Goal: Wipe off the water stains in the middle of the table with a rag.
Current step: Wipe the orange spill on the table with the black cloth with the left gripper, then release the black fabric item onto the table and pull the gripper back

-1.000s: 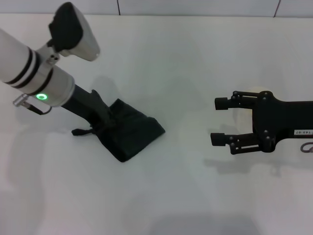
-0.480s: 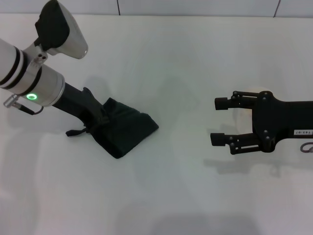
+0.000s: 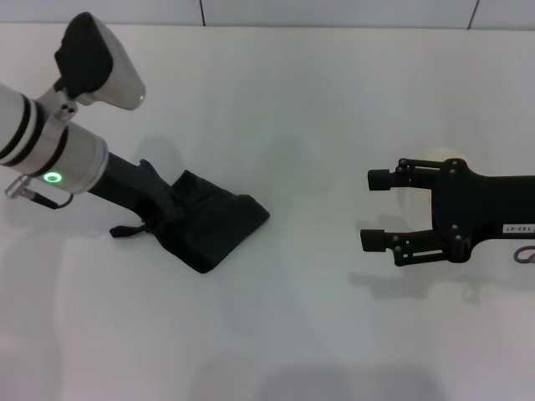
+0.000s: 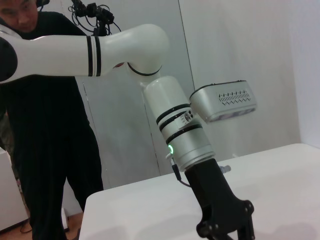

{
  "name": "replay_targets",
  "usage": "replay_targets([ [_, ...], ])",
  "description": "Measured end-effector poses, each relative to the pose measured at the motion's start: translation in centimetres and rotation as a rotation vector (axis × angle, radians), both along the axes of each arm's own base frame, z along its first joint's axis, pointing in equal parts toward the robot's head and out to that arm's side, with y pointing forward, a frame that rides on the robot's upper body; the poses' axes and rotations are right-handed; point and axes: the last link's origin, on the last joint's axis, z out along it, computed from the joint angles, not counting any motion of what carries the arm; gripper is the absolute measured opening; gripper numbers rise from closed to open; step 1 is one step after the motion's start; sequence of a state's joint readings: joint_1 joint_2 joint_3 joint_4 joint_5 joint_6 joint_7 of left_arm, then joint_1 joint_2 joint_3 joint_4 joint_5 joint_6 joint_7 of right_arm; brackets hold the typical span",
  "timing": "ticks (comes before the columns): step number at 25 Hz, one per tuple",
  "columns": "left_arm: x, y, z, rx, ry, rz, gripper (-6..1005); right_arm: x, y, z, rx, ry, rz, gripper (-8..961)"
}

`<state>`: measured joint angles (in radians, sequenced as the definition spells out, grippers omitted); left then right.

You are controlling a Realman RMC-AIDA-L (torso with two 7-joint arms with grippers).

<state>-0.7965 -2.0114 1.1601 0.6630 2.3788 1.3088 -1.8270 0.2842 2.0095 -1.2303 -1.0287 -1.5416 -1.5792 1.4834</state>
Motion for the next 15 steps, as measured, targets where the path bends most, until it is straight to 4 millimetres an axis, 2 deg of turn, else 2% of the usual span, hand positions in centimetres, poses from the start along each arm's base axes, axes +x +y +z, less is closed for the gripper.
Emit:
replay_targets([
  [7, -0.10, -0.19, 0.84, 0.044, -0.014, -0.001, 138, 0.03, -0.05, -0.04, -0.003, 0.001, 0.000, 842],
  [15, 0.55, -0.20, 0.27, 0.039, -0.020, -0.014, 166, -0.05, -0.03, -0.06, -0.004, 0.001, 0.005, 841],
])
